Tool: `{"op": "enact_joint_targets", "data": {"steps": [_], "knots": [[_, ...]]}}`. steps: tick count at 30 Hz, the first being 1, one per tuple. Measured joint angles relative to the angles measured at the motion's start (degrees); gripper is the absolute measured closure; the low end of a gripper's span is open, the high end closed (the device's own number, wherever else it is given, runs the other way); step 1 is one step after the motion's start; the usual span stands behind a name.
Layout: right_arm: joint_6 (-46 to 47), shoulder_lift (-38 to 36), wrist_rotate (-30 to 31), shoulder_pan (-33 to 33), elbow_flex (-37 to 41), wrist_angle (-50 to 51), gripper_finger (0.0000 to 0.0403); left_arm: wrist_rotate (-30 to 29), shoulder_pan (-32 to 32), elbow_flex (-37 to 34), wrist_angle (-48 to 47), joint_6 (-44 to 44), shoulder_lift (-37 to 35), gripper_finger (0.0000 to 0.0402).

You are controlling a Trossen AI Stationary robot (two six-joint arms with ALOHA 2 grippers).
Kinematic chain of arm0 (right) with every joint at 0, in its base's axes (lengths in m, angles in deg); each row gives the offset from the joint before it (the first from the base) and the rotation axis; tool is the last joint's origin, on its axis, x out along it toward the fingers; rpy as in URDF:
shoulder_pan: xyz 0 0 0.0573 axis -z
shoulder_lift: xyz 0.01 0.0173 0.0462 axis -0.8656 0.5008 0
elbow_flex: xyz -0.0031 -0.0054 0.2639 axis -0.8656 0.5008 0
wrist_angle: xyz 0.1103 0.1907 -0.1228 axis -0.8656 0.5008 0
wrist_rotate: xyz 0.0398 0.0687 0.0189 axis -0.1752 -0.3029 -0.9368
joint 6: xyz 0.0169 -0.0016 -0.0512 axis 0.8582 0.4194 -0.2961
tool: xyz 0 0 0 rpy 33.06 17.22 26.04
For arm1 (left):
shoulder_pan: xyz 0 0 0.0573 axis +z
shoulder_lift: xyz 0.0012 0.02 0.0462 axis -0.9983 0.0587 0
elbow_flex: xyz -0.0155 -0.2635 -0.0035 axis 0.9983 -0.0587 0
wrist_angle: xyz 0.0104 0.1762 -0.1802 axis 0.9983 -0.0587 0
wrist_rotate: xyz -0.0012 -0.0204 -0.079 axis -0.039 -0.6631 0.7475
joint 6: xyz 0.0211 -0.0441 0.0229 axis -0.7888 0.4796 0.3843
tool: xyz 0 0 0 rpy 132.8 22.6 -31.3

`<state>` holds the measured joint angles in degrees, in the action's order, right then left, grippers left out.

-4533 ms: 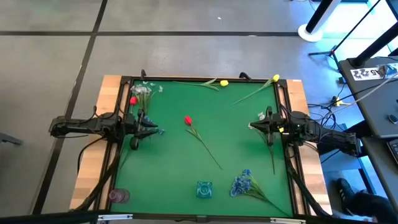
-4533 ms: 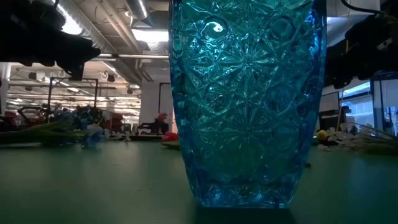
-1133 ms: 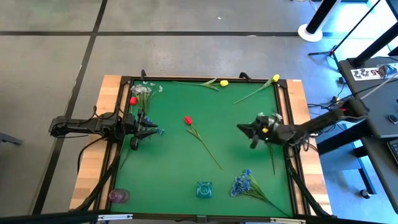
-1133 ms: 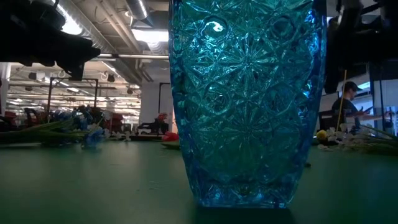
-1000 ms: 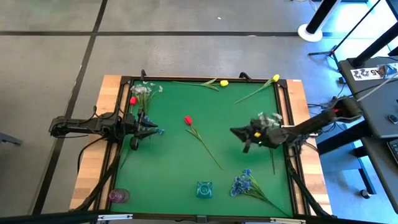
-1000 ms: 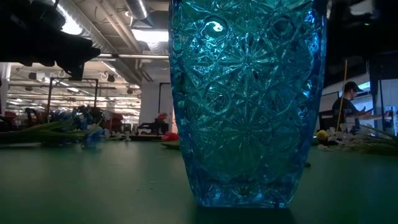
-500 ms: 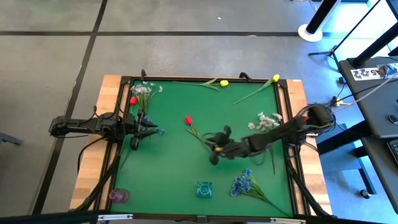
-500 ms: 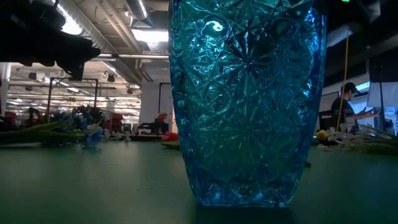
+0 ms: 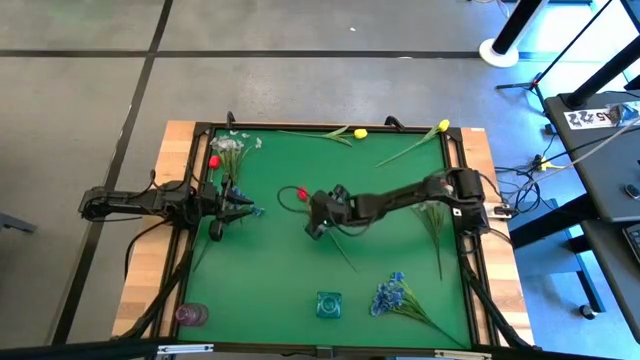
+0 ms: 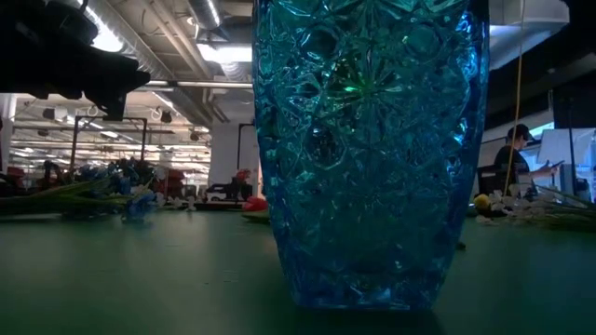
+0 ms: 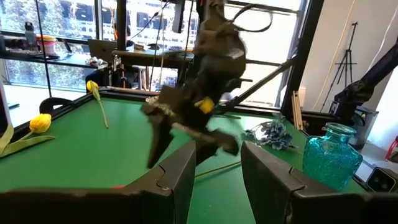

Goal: Sort flowers into vase by color
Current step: Put the right red flower into the blue vase

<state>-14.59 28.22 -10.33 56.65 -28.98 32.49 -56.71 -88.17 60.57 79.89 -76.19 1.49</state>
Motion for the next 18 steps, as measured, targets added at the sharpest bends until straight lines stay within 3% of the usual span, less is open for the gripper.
{"op": "enact_joint_targets", "data": {"steps": [10, 14, 18], "knots": [[-2.7, 4.5, -1.4, 2.4, -0.2, -2.1, 0.0203, 0.0, 0.0, 0.0, 0.0, 0.0, 0.0, 0.0276], [-3.3, 4.6, -2.2, 2.1, -0.2, -2.0, 0.0258, 0.0, 0.0, 0.0, 0.0, 0.0, 0.0, 0.0276], [-4.7, 4.7, -2.5, 1.7, -0.1, -3.6, 0.0342, 0.0, 0.0, 0.0, 0.0, 0.0, 0.0, 0.0276]]}}
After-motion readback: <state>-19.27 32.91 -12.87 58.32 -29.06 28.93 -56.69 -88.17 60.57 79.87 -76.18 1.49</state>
